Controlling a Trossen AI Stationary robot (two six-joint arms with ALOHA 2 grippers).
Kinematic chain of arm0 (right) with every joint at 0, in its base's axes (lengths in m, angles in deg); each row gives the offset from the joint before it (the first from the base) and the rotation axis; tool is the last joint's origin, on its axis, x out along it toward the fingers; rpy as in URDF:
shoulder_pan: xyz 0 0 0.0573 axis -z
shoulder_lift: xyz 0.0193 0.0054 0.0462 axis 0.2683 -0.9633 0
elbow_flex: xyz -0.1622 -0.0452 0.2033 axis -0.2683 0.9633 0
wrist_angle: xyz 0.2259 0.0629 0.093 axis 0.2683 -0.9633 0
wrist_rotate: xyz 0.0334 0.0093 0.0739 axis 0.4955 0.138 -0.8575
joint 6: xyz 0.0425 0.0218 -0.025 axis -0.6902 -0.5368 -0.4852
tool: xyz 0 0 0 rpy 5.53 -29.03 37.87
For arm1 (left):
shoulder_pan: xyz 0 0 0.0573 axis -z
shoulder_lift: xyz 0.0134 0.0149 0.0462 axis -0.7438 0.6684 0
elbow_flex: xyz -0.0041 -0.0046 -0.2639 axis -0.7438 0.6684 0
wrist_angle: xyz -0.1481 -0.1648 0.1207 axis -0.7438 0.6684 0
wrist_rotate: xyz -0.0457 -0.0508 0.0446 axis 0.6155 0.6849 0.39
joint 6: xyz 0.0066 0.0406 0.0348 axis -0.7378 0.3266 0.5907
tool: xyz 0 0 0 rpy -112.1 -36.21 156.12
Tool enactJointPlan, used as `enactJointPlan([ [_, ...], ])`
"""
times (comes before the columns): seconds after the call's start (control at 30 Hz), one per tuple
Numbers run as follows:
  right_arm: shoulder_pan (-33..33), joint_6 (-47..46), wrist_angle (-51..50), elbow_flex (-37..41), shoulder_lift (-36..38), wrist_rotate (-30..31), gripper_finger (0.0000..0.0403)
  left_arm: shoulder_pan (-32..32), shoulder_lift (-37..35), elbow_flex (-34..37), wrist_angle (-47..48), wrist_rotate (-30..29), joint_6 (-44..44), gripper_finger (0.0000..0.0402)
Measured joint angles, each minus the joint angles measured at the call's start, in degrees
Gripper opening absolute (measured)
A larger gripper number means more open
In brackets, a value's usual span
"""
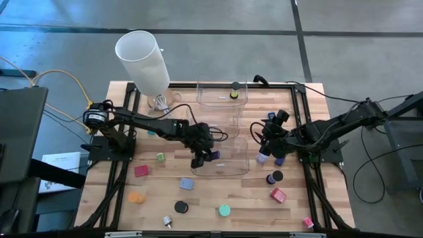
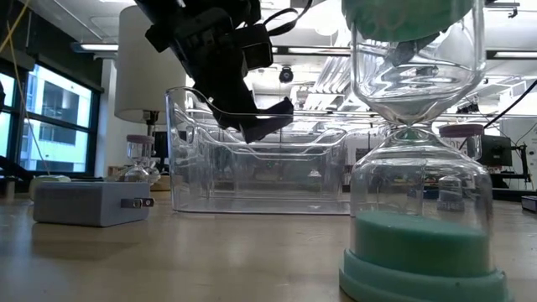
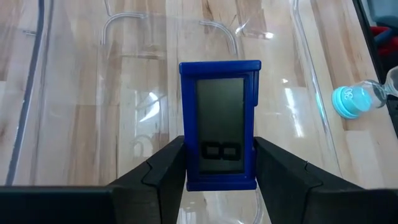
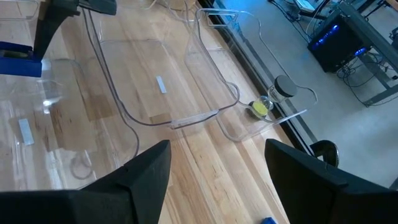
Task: Pick & Place Office items
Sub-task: Put the left dark blue digital timer into the bottom transparent bin
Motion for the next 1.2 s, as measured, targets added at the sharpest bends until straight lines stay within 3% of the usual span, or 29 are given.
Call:
enactJointPlan([
  [0.37, 0.0, 0.0, 0.0, 0.0, 0.0, 0.0, 0.025, -0.8, 0.0, -0.5, 1.0, -0.6, 0.5, 0.0169],
  [0.57, 0.0, 0.0, 0.0, 0.0, 0.0, 0.0, 0.025, 0.3, 0.0, -7.8, 13.7, -4.9, 7.1, 0.0169],
  [0.8, 0.0, 0.0, 0.0, 0.0, 0.0, 0.0, 0.025, 2.0, 0.0, -15.1, 22.9, -9.4, 7.7, 0.0169],
  [1.2, 0.0, 0.0, 0.1, 0.0, 0.0, -1.3, 0.025, 3.6, 2.7, -15.5, 24.0, -10.1, 10.6, 0.0169],
])
